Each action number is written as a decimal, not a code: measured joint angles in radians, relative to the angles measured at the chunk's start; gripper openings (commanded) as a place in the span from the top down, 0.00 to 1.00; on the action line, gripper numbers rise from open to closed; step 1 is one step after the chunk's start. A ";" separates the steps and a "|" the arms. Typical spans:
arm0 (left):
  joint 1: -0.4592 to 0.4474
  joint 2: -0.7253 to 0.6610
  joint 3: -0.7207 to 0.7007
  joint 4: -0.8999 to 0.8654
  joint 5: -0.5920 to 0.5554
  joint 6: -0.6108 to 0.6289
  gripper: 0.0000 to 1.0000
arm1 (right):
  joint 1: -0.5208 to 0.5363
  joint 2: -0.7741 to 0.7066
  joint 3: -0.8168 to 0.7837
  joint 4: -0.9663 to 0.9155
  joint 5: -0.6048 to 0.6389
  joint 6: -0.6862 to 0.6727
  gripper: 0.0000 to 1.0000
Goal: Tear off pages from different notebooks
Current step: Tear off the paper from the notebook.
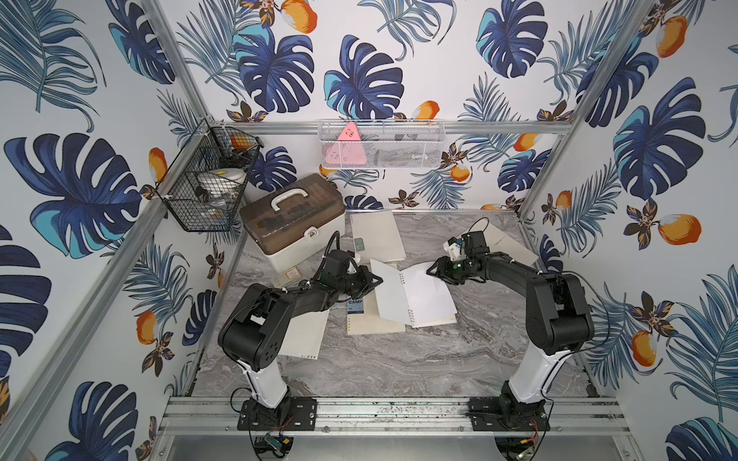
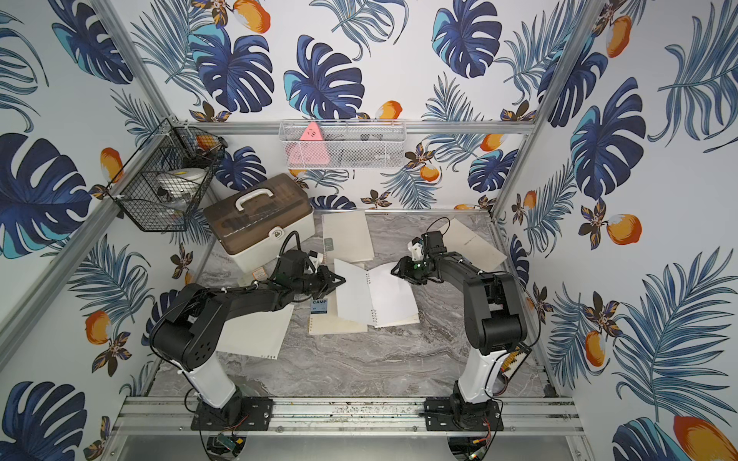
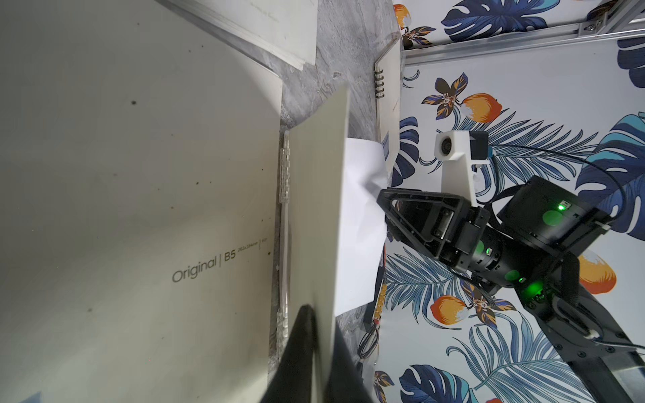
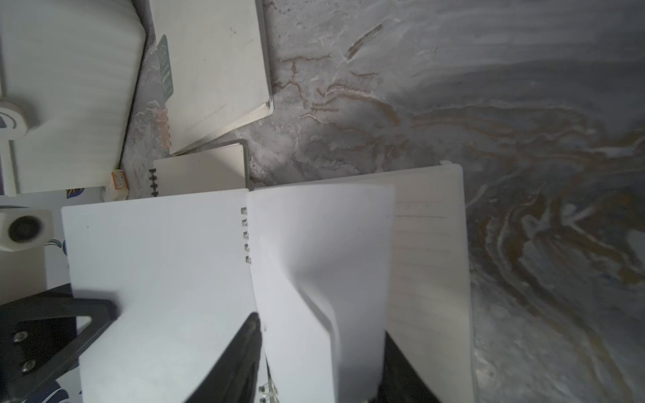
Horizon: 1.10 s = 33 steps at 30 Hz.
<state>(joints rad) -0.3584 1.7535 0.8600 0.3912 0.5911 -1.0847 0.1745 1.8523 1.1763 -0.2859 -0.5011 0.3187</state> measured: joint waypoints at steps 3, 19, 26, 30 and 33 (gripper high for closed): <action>0.000 0.008 0.011 -0.012 0.004 0.007 0.96 | 0.000 0.039 0.031 -0.006 0.015 -0.017 0.51; 0.000 0.027 0.050 -0.053 0.015 0.004 1.00 | 0.333 -0.205 -0.068 0.057 0.295 -0.254 0.91; 0.000 0.026 -0.019 -0.006 -0.021 -0.119 1.00 | 0.571 -0.280 -0.164 0.111 0.442 -0.424 0.93; -0.009 0.016 -0.061 0.009 -0.084 -0.193 1.00 | 0.656 -0.282 -0.217 0.148 0.510 -0.473 0.94; -0.013 -0.007 -0.085 0.021 -0.128 -0.228 1.00 | 0.703 -0.286 -0.244 0.175 0.543 -0.490 0.95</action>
<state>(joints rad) -0.3714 1.7462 0.7753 0.4126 0.4633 -1.3125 0.8772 1.5661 0.9325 -0.1104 0.0422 -0.1711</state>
